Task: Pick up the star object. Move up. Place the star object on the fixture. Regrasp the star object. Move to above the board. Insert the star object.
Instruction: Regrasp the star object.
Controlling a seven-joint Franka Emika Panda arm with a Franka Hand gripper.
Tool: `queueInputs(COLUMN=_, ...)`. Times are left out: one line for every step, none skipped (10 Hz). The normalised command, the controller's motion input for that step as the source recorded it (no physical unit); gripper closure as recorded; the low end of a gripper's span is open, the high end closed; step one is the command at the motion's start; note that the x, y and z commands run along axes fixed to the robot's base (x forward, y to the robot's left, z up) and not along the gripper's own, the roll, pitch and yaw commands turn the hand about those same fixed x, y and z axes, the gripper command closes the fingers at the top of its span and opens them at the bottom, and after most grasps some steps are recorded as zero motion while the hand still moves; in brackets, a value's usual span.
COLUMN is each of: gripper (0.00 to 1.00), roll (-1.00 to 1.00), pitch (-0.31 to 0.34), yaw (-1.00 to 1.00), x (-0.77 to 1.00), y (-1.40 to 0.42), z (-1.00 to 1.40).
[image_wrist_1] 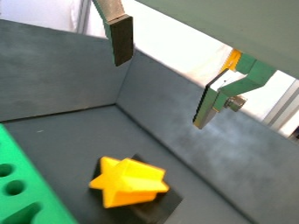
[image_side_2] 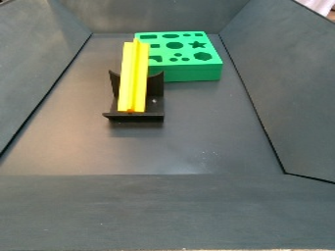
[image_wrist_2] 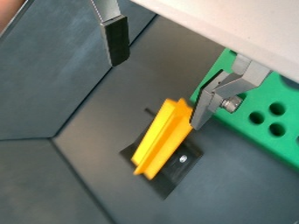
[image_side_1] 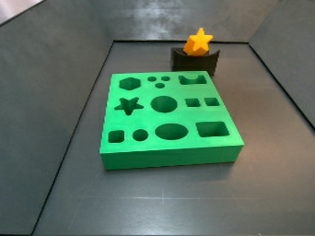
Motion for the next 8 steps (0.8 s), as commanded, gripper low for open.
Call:
queueInputs(gripper=0.00, roll=1.00, pitch=0.175, yaw=0.10, x=0.11, y=-0.05, z=-0.01)
queueInputs(gripper=0.00, roll=1.00, pitch=0.190, yaw=0.12, x=0.11, y=-0.05, z=-0.01)
queueInputs(gripper=0.00, roll=1.00, pitch=0.221, yaw=0.17, x=0.11, y=-0.05, z=-0.01)
queueInputs(gripper=0.00, roll=0.98, pitch=0.234, yaw=0.20, x=0.11, y=-0.05, z=-0.01)
queueInputs(gripper=0.00, roll=0.74, pitch=0.201, yaw=0.23, x=0.12, y=-0.06, z=-0.01)
queueInputs(gripper=0.00, roll=0.57, pitch=0.166, yaw=0.25, x=0.13, y=-0.06, z=-0.02)
queueInputs(gripper=0.00, roll=0.33, pitch=0.118, yaw=0.27, x=0.13, y=-0.06, z=-0.02)
queueInputs(gripper=0.00, roll=0.25, pitch=0.097, yaw=0.26, x=0.13, y=-0.05, z=-0.01)
